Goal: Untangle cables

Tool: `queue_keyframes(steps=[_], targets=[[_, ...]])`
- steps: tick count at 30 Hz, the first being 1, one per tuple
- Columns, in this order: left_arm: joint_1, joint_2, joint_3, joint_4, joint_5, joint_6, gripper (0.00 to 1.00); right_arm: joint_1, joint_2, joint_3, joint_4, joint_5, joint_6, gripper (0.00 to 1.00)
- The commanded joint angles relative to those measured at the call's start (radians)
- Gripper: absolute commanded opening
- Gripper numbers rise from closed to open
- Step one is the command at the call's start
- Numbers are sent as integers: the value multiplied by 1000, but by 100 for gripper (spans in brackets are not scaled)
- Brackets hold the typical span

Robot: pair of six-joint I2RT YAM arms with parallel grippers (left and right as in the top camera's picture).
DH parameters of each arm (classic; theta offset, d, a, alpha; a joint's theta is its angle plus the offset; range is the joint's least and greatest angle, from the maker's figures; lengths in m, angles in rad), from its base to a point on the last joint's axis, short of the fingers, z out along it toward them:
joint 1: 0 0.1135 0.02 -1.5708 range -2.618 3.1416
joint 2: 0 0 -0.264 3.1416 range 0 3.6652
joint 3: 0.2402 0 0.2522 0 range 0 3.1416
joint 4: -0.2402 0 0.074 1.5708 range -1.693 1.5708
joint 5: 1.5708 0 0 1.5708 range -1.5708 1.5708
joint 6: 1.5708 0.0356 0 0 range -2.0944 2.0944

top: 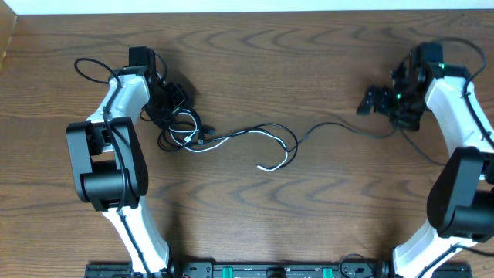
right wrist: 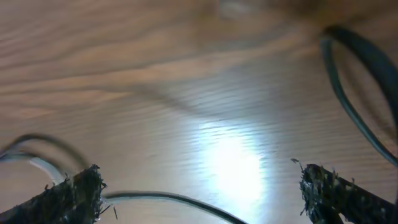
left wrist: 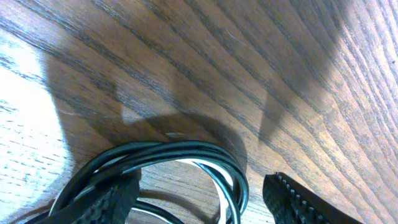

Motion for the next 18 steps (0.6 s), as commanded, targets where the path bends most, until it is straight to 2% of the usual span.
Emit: queue_keyframes(steps=[1, 9, 18], targets=[[6, 15, -11, -11, -47, 6, 71, 84, -53, 52, -40, -40, 52, 99], [6, 15, -11, -12, -47, 6, 70, 205, -50, 48, -15, -84, 60, 99], [6, 15, -11, -11, -47, 6, 70, 238, -49, 45, -71, -122, 55, 98]])
